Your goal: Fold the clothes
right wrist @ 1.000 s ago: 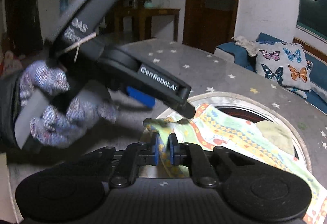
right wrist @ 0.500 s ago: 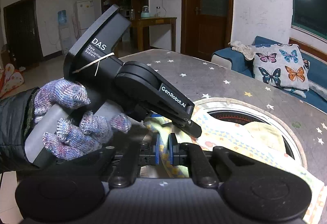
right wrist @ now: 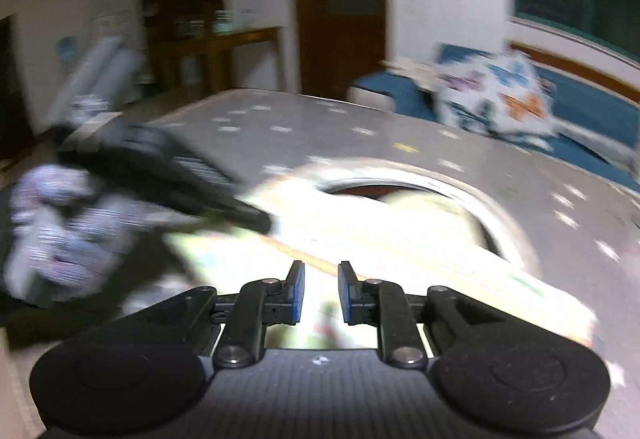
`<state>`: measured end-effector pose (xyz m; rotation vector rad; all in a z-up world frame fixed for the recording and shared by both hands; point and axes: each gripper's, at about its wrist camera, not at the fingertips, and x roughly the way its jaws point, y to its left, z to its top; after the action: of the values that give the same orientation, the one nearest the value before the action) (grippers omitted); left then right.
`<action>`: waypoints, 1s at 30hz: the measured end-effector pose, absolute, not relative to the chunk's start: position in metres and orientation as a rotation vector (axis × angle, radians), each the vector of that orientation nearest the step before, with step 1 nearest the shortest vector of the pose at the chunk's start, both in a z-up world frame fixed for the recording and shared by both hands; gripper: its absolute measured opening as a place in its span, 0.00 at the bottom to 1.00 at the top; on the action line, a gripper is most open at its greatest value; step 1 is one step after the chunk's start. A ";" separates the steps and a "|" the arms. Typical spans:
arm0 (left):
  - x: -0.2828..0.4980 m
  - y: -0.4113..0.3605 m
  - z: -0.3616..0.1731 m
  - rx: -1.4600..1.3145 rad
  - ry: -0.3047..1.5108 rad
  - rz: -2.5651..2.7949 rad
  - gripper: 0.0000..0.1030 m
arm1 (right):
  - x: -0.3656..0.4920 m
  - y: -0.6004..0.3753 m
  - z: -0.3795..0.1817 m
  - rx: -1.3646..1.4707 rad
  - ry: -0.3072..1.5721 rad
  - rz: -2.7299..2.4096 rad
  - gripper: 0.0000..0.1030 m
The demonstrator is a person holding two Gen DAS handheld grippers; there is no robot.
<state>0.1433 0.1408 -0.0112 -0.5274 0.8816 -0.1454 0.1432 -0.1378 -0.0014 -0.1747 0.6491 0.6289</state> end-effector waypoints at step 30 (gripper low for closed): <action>0.156 0.077 0.043 -0.294 0.793 -0.190 0.10 | 0.180 -0.277 -0.003 0.131 0.584 0.241 0.03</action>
<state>0.1564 0.0768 0.0429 -0.2940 0.7934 -0.1903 0.1799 -0.2774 -0.0033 0.1308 0.5843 0.2411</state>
